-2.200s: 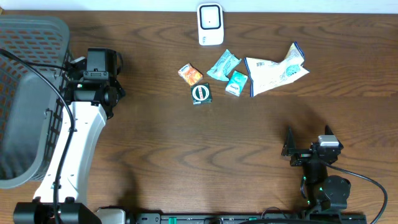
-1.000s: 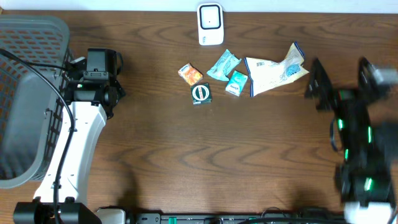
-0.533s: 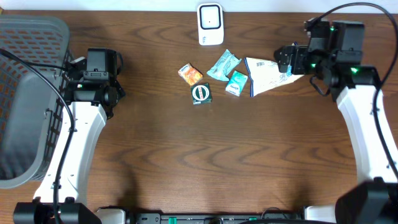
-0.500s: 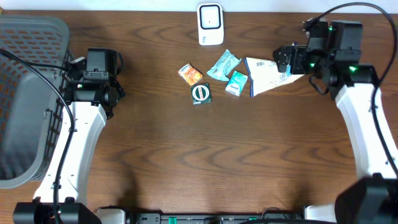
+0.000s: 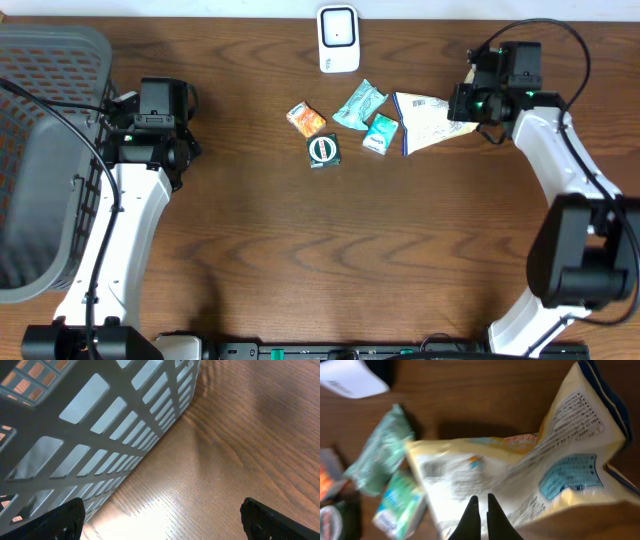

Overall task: Scan the item barcode
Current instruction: 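Reach the right gripper forward and grasp the yellow snack bag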

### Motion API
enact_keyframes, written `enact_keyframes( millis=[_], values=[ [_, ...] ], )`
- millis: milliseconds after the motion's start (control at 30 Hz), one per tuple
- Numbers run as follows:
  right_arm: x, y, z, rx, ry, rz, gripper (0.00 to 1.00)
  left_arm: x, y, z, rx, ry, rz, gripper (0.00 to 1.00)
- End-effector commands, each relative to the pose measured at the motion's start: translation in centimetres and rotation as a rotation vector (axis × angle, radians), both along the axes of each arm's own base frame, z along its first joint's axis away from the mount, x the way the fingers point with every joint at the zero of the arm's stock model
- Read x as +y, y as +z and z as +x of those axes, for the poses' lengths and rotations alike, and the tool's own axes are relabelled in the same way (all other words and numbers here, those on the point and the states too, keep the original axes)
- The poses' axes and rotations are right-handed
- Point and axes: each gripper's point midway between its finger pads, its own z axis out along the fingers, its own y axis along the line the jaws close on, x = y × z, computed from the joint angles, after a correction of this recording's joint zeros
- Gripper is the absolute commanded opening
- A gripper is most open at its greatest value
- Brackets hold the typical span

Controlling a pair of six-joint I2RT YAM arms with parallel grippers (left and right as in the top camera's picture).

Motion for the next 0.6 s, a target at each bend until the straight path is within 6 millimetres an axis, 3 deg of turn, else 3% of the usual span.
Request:
enact_keyframes(
  millis=[0, 167, 233, 300, 400, 567],
  values=[
    [-0.6, -2.3, 1.1, 0.024, -0.032, 0.000, 0.01, 0.5, -0.1, -0.2, 0.018, 0.003, 0.027, 0.98],
    [-0.6, -8.0, 1.1, 0.109, -0.027, 0.001, 0.01, 0.5, -0.1, -0.2, 0.018, 0.003, 0.027, 0.98],
    [-0.6, -9.7, 0.8, 0.132, 0.001, -0.016, 0.01, 0.5, -0.1, -0.2, 0.018, 0.003, 0.027, 0.98],
    [-0.9, -10.1, 0.5, 0.147, 0.001, -0.018, 0.01, 0.5, -0.1, -0.2, 0.018, 0.003, 0.027, 0.98],
    [-1.6, -8.1, 0.5, 0.137, -0.014, -0.012, 0.01, 0.5, -0.1, -0.2, 0.018, 0.003, 0.027, 0.98],
    [-2.0, 0.7, 1.0, 0.008, -0.025, -0.022, 0.01, 0.5, -0.1, -0.2, 0.018, 0.003, 0.027, 0.98]
  ],
)
